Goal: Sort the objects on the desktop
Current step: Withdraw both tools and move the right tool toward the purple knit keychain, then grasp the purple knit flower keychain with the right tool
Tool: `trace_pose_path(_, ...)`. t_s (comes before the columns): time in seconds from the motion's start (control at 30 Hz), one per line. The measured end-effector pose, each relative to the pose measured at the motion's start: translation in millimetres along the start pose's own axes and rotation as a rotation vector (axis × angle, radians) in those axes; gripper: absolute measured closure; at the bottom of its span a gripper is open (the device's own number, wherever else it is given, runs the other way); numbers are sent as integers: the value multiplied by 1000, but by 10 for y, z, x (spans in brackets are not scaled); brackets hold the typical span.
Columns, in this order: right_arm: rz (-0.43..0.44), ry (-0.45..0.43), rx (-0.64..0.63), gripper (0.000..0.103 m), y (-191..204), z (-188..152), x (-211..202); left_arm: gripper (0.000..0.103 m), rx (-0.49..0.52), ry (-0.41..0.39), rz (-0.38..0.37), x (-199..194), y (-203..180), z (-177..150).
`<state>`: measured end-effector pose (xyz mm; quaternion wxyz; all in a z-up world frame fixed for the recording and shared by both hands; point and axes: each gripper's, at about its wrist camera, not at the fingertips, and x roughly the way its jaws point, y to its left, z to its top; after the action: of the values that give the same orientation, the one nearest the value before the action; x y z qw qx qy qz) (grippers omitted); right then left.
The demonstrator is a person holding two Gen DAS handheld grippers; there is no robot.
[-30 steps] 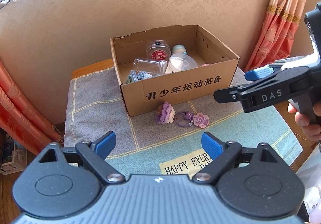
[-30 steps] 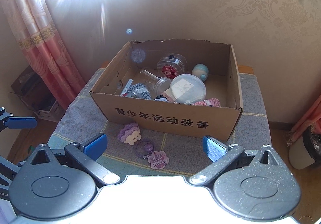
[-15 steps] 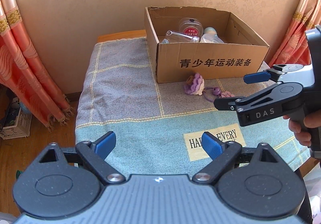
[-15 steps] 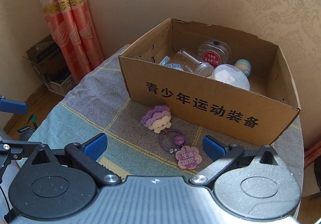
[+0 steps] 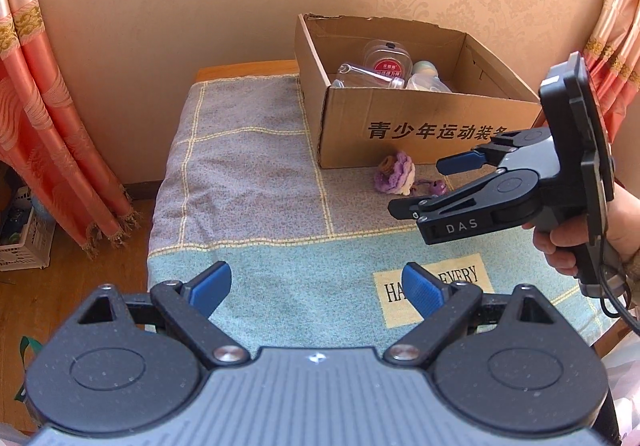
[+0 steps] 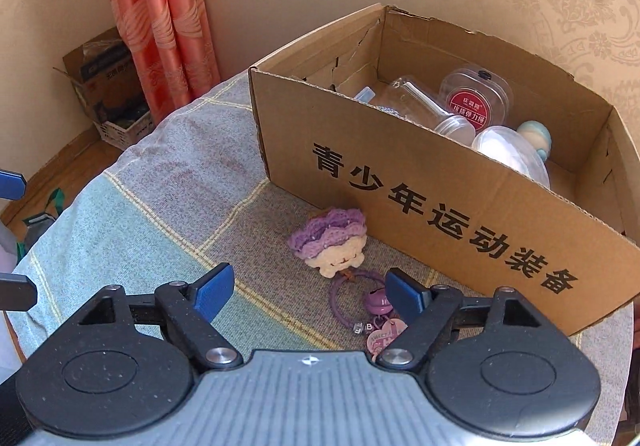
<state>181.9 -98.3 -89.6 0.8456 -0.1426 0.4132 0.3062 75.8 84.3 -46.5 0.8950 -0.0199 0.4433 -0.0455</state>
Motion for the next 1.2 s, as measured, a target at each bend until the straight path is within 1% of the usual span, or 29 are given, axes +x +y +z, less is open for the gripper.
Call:
trace_pose_path(0.17, -3, 10, -18, 24, -12, 108, 167, 11, -6, 15, 5, 37, 41, -16)
trace_pose_path(0.23, -10, 18, -16, 24, -25, 136, 232, 11, 2, 21, 2, 46, 43, -24)
trace_pose_path(0.33, -17, 33, -13, 28, -42, 163, 315, 11, 8, 20, 5, 47, 41, -33)
trace_pose_path(0.43, -34, 45, -25, 37, -45, 177, 383, 11, 7, 23, 2, 49, 46, -49)
trace_pose_path(0.5, -44, 61, -21, 45, -46, 187, 421, 11, 15, 30, -1, 55, 39, -58)
trace_pose_path(0.6, -48, 67, -24, 49, -30, 192, 424, 11, 26, 29, 4, 52, 28, -65)
trace_pose_path(0.67, -54, 68, -34, 49, -11, 191, 404, 11, 21, 27, 1, 43, 32, -66)
trace_pose_path(0.83, -33, 68, -24, 49, 8, 197, 301, 11, 16, 16, -8, 1, 32, -81)
trace_pose_path(0.97, -29, 63, -37, 49, 43, 190, 160, 11, 16, -1, -4, -62, 19, -91)
trace_pose_path(1.13, -26, 47, -23, 49, 41, 193, -65, 11, 23, -34, -11, -162, -27, -109)
trace_pose_path(1.2, -27, 38, -23, 49, 43, 197, -169, 11, 39, -44, 4, -189, -67, -128)
